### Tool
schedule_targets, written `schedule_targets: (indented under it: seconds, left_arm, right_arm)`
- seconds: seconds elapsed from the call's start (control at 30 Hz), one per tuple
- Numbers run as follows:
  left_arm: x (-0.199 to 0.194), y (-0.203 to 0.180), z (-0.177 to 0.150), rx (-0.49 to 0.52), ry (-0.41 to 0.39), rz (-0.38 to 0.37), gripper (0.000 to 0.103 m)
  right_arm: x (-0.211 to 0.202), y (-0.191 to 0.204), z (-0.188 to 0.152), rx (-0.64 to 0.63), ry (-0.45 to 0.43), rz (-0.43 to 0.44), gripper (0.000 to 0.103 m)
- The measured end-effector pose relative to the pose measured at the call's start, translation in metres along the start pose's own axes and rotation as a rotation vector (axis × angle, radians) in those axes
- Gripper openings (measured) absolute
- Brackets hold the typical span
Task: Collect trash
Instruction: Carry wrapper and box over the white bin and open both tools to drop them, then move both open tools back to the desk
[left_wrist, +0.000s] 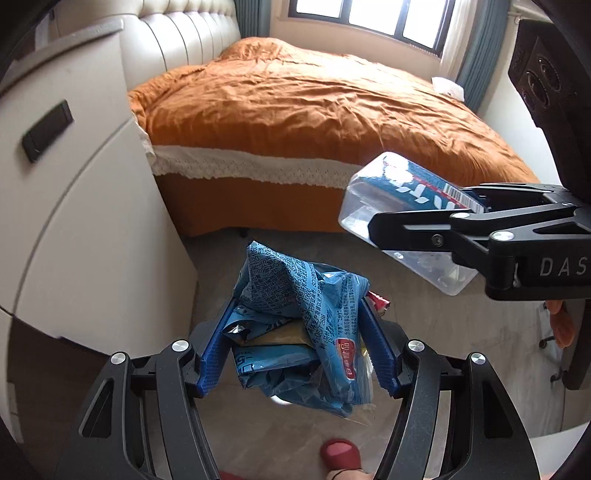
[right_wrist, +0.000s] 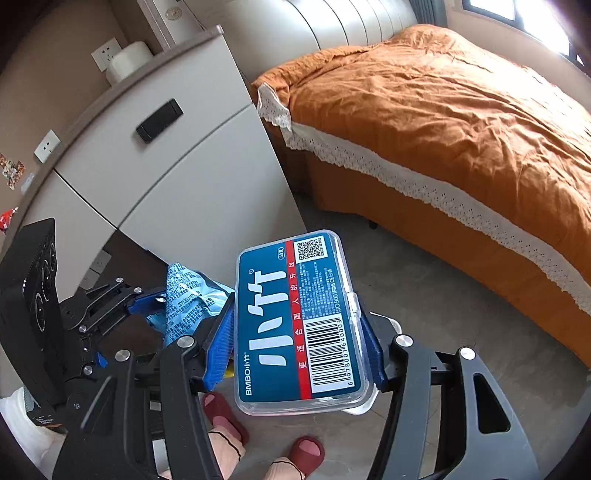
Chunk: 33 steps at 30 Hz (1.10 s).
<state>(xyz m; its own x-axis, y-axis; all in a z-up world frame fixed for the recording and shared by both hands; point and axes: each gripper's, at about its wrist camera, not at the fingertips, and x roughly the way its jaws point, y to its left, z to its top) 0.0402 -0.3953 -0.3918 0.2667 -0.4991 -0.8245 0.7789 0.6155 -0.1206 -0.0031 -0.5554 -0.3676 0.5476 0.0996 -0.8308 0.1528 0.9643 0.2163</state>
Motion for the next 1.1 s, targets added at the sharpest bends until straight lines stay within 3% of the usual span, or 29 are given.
schedule_targets:
  seconds: [0.07,0.13,0.23,0.37,0.67,1.1]
  left_arm:
    - [0.032,-0.003,-0.011,0.004,0.022,-0.028,0.071]
    - [0.058,-0.004,-0.021,-0.006,0.047,-0.051,0.094]
    - [0.086,-0.004,-0.033,-0.026,0.076,-0.039,0.096]
    - [0.084,-0.005,-0.034,-0.035,0.086,-0.008,0.097]
    - [0.003,-0.004,-0.007,-0.067,0.038,0.047,0.098]
    - [-0.17,0.025,0.049,-0.115,-0.166,0.202,0.098]
  right_arm:
    - [0.023,-0.01,-0.009,0.005,0.018,0.001,0.062]
    - [0.046,-0.022,-0.019,0.017,0.041,0.003,0.091]
    - [0.066,-0.035,-0.033,0.028,0.059,-0.038,0.094]
    - [0.068,-0.045,-0.041,0.05,0.083,-0.051,0.098]
    - [0.001,-0.011,-0.015,-0.043,0.012,-0.069,0.098]
    - [-0.113,0.087,0.056,-0.166,-0.167,-0.012,0.098]
